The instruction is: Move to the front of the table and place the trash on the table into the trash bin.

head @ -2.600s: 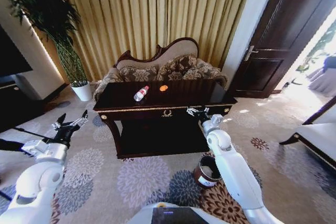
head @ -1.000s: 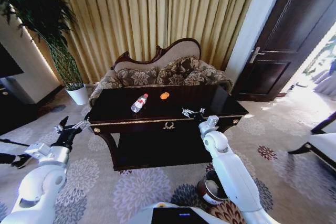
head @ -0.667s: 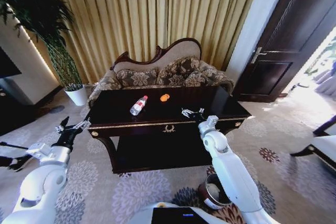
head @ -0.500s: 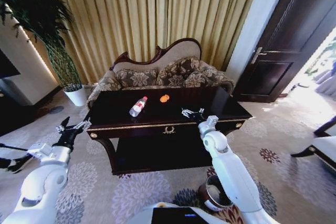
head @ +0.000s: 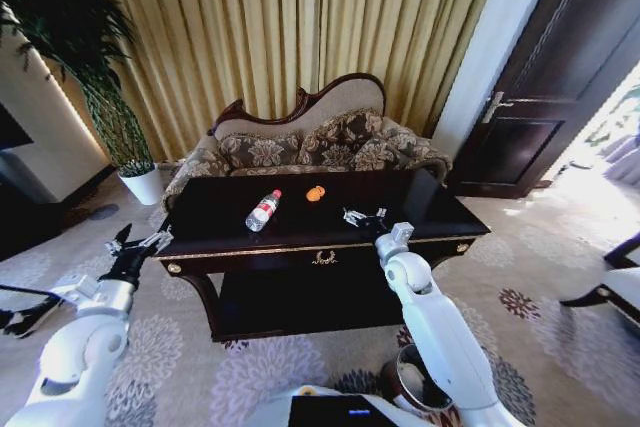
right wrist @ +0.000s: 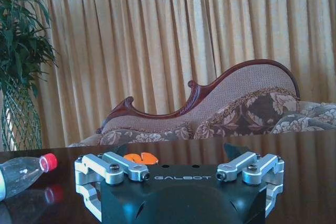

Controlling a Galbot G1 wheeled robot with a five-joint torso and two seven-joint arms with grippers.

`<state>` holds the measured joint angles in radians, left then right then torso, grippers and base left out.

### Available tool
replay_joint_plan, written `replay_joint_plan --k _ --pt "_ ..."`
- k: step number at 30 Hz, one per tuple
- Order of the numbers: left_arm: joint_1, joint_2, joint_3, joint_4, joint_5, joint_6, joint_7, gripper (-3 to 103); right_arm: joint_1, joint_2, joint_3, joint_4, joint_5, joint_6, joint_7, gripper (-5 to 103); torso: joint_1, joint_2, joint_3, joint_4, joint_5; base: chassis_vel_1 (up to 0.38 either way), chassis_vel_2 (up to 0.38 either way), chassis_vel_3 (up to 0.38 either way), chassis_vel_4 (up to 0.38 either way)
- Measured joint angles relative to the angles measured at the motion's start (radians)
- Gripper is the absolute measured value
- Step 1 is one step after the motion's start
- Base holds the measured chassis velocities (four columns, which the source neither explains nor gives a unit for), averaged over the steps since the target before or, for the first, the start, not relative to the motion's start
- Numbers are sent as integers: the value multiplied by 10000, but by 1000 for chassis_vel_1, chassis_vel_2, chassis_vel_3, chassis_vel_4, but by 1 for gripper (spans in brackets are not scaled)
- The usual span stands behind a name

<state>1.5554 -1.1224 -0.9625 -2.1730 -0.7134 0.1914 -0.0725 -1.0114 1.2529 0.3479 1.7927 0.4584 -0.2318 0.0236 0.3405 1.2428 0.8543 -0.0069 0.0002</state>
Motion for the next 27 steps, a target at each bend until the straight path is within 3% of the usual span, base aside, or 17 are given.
replay_joint_plan --k 18,27 --pt "302 -402 30 -425 84 -12 6 100 1195 -94 -1127 -391 308 -580 311 100 -1 0 0 -1 0 -10 10 11 -8" --pt "429 -687 22 -557 279 -29 6 100 2346 420 -1979 -1785 295 -582 296 100 -1 0 0 1 -1 0 0 0 0"
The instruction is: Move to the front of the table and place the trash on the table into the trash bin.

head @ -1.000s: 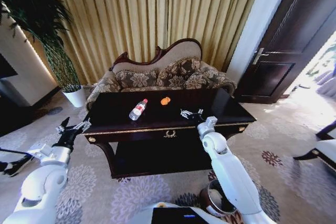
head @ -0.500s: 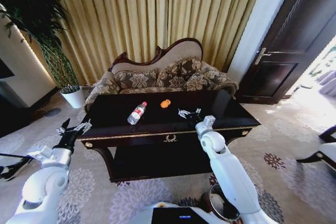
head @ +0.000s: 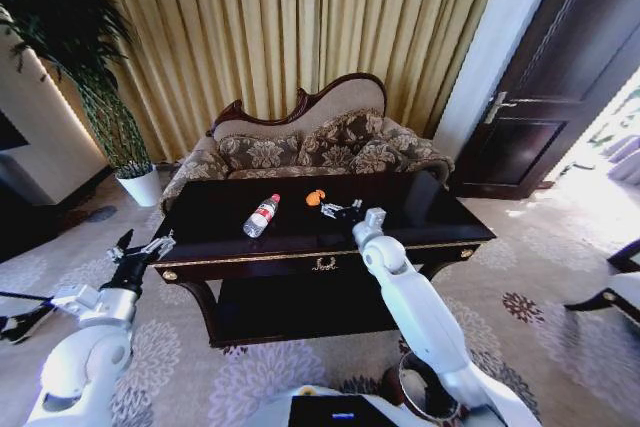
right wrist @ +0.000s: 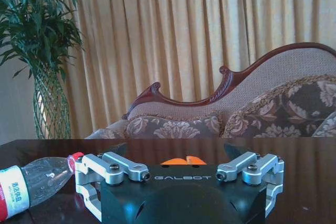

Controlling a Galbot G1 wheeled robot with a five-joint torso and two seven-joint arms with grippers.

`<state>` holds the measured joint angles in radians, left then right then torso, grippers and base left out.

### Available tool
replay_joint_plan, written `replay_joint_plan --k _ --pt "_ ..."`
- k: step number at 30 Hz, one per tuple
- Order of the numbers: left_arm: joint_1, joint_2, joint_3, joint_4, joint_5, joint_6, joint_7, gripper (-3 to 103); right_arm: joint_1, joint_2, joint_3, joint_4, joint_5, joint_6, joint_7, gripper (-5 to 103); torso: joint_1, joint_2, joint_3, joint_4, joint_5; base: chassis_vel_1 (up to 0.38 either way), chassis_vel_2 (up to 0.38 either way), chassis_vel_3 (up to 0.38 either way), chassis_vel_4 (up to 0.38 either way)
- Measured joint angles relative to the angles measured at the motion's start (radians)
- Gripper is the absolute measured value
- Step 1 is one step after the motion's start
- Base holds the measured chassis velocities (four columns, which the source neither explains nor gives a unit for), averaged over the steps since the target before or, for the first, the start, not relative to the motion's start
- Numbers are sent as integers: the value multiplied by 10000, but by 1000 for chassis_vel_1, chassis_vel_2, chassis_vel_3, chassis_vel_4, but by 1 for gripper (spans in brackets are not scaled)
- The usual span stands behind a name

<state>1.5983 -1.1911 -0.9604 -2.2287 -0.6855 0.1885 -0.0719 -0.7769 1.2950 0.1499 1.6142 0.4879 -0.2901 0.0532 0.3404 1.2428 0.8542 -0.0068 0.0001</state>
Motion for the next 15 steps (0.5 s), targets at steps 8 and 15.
replay_joint_plan --k 8,15 --pt "-118 -38 123 2 24 0 -12 100 790 318 -446 -1111 -64 27 -90 100 0 0 1 -4 0 0 0 0 0" --pt "-94 -122 172 18 75 0 -13 100 1633 640 -626 -2245 -254 80 -205 100 1 0 1 -2 0 0 0 0 0"
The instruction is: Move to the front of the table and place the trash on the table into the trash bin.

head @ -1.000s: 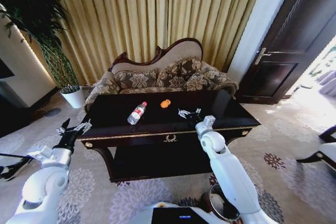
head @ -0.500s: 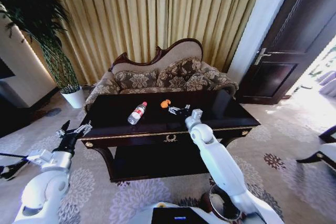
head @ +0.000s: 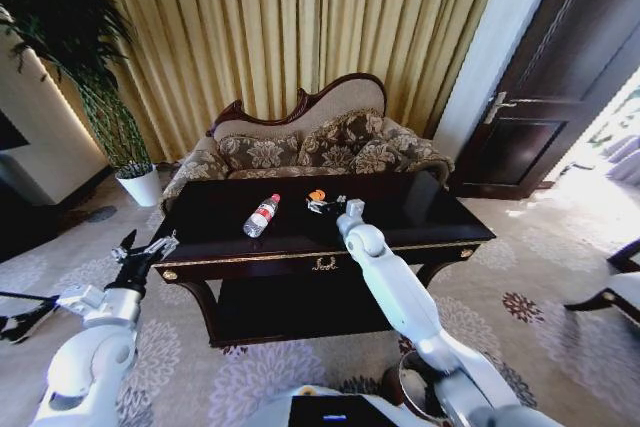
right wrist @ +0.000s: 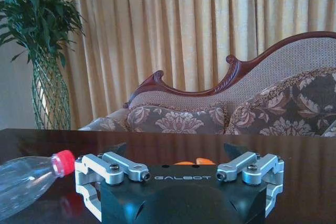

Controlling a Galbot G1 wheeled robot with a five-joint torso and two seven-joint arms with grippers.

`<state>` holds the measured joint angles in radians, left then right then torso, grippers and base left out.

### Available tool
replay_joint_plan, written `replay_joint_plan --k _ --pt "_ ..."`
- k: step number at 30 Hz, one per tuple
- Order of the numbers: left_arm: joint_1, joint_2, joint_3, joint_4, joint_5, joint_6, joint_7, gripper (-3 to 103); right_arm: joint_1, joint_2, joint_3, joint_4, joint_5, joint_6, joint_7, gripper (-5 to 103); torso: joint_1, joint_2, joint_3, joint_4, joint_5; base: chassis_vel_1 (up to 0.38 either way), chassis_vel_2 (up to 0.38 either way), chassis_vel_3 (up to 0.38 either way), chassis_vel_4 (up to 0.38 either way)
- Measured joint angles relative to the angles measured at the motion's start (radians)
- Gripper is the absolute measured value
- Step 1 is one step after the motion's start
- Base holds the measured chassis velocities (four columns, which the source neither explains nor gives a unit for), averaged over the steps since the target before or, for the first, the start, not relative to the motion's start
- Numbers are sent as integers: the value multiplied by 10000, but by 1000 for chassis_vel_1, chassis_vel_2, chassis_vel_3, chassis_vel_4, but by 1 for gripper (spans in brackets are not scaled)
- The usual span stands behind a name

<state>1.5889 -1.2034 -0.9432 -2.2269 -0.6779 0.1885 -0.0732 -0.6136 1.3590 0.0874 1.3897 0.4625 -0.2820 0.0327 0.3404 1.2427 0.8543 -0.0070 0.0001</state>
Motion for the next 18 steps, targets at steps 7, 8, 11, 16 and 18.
replay_joint_plan --k 7,8,11,16,18 --pt "25 9 -99 30 -13 -16 24 100 450 102 -167 -811 -248 175 -90 100 0 1 -1 1 0 0 0 0 0" --pt "33 4 -103 25 -15 -18 26 100 479 99 -208 -882 -259 172 -91 100 0 0 0 0 0 0 0 0 0" --pt "51 -28 -118 13 -17 -32 49 100 584 12 -356 -965 -275 -110 -7 100 0 0 0 0 1 0 0 0 0" --pt "71 -113 -121 12 -10 -38 109 100 813 -160 -459 -616 -111 -1191 389 100 0 0 -1 -2 1 0 0 0 0" --pt "88 -148 -122 11 -4 -41 115 100 921 -203 -482 -431 58 -1713 575 100 0 0 0 1 2 0 0 0 0"
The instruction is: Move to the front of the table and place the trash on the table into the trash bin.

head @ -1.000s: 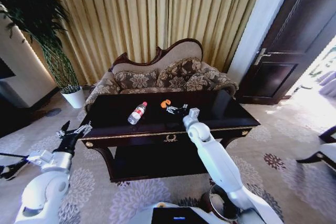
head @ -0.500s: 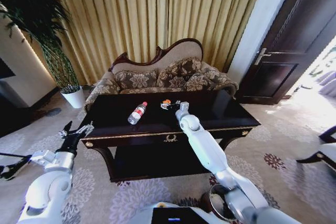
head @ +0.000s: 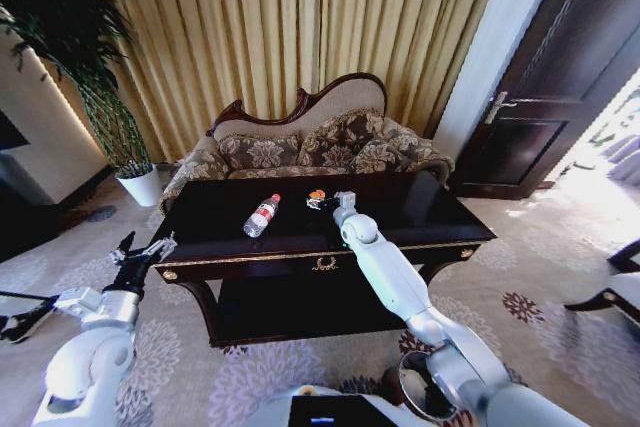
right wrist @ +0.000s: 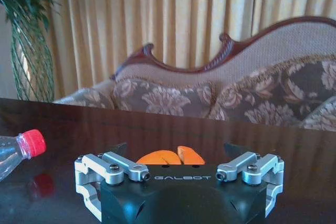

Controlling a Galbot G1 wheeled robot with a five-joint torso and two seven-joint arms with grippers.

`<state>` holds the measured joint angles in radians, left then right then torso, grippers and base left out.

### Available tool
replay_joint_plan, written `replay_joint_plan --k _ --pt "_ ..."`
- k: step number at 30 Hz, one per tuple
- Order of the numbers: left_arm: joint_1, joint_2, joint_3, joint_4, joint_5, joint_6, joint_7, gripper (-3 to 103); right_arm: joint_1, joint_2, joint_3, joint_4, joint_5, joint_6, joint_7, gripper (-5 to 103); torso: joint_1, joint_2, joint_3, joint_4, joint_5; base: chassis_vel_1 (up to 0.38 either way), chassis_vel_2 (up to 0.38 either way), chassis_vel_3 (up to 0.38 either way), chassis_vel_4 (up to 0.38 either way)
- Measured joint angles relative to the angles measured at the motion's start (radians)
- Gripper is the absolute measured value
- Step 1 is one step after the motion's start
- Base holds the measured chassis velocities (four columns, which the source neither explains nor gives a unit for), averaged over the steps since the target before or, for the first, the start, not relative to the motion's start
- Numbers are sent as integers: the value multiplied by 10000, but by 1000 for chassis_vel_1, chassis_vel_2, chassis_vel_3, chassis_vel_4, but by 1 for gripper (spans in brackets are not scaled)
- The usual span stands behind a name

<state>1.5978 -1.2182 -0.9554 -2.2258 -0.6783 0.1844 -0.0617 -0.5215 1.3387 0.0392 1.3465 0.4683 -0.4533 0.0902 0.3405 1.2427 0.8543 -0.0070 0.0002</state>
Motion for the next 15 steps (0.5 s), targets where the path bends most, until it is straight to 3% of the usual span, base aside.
replay_joint_plan --k 3,15 --pt "7 -28 0 -6 8 -4 8 100 210 -88 -86 242 264 -708 188 100 0 0 -1 -1 -1 0 0 0 0" --pt "12 -71 -118 -20 1 -16 46 100 752 89 -642 23 680 -1275 679 100 0 0 0 1 -1 0 0 0 0"
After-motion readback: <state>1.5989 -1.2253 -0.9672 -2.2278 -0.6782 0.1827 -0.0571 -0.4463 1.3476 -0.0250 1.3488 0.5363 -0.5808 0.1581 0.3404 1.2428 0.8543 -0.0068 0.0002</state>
